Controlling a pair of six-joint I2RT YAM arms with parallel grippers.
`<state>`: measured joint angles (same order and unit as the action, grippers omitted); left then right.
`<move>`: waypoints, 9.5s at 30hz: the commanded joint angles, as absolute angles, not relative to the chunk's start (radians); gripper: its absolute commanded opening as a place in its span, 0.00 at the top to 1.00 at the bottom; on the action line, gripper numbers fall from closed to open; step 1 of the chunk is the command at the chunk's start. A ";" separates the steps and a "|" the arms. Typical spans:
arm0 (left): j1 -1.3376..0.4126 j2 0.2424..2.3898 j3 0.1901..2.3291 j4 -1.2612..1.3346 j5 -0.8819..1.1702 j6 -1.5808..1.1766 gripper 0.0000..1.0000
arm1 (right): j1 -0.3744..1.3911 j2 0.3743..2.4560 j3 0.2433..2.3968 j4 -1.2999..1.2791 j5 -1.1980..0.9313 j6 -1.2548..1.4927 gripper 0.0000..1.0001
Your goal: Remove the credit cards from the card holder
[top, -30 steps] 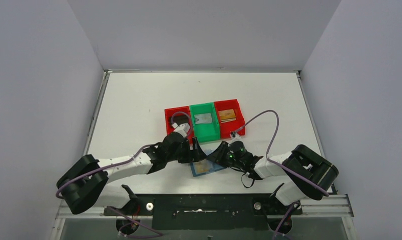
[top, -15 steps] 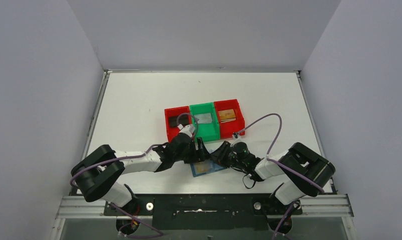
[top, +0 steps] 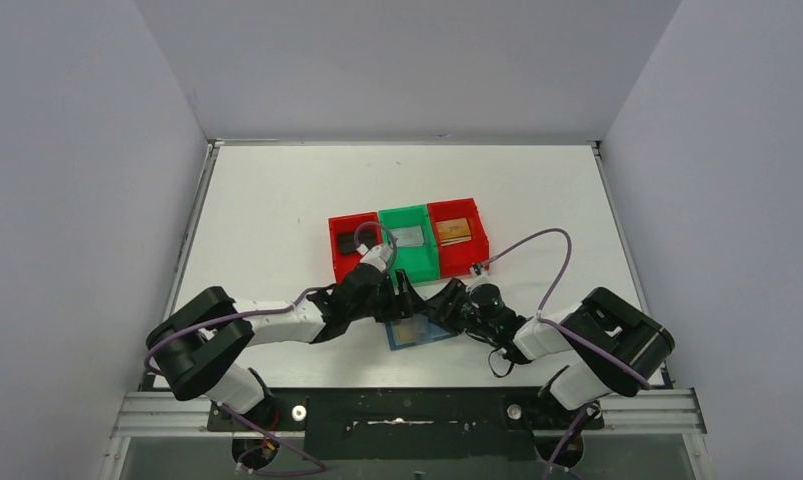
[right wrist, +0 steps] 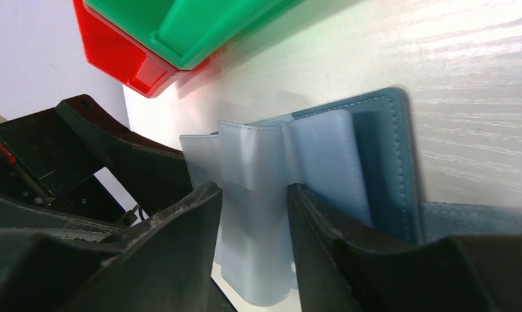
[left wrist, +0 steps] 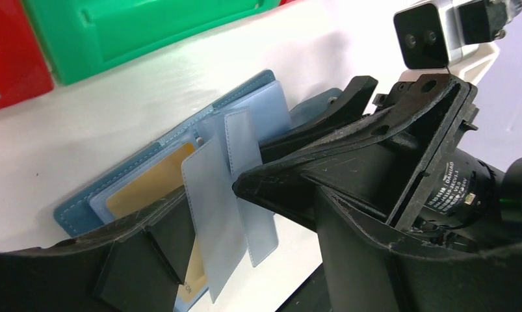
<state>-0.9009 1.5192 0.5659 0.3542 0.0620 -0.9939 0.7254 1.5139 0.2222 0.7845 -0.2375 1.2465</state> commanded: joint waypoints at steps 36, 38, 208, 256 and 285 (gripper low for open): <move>-0.948 1.569 0.744 0.282 0.051 -0.924 0.42 | 0.677 1.038 0.259 0.159 -0.069 1.008 0.36; -0.951 1.508 0.721 0.214 -0.045 -0.939 0.42 | 0.683 1.073 0.290 0.131 -0.063 0.978 0.34; -0.858 1.047 0.377 0.189 0.028 -1.033 0.53 | 0.834 1.363 0.498 0.278 -0.257 0.884 0.63; -0.911 1.401 0.488 0.066 -0.024 -0.977 0.75 | 0.787 1.450 0.284 0.669 -0.339 1.111 1.00; -0.958 1.408 0.571 -0.095 -0.210 -0.970 0.80 | 0.729 1.360 0.251 0.571 -0.330 1.100 1.00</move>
<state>-0.9455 1.4303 0.5629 0.0135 -0.0982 -0.9848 0.7334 1.3838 0.2432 0.5602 -0.3450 1.1091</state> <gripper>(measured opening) 0.200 0.022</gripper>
